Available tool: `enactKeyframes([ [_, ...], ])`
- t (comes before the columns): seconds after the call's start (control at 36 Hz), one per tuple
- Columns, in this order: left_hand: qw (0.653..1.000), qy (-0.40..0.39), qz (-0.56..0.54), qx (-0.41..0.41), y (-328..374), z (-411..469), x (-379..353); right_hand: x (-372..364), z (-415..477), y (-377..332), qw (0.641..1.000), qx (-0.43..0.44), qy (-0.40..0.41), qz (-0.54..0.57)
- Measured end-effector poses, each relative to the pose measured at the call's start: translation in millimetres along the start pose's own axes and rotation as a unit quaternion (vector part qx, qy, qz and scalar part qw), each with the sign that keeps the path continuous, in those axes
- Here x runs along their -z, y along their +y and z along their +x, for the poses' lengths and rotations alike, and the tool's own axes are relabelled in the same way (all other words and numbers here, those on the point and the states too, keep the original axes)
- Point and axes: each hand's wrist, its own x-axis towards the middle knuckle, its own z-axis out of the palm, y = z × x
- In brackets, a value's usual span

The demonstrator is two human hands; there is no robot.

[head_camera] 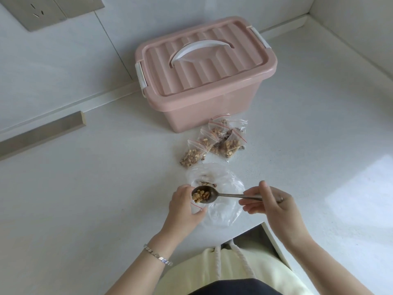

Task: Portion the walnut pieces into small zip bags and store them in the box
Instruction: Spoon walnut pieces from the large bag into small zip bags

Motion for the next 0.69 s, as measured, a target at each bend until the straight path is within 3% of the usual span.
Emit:
enactKeyframes([
  [0.08, 1.000, -0.002, -0.008, 0.012, 1, 0, -1, -9, -8, 3, 0.988, 0.090, -0.032, -0.123],
  [0.14, 1.000, 0.006, -0.013, 0.011, -1, -1, -2, -11, -11, 6, 0.960, 0.165, -0.046, -0.221],
  [0.25, 0.999, 0.009, -0.030, 0.014, -3, -3, -2, -7, -14, 7, 0.941, 0.239, -0.034, -0.238],
  [0.44, 0.993, 0.044, -0.103, -0.034, 5, -3, 9, 10, 2, 3, 0.973, 0.143, 0.058, -0.172],
  [0.56, 0.995, 0.001, -0.070, -0.075, 6, 10, 14, 9, 19, 2, 0.979, 0.119, 0.057, -0.154],
  [0.69, 0.995, -0.081, 0.002, -0.054, 11, 34, 11, 2, 44, 1, 0.981, 0.102, 0.099, -0.131],
])
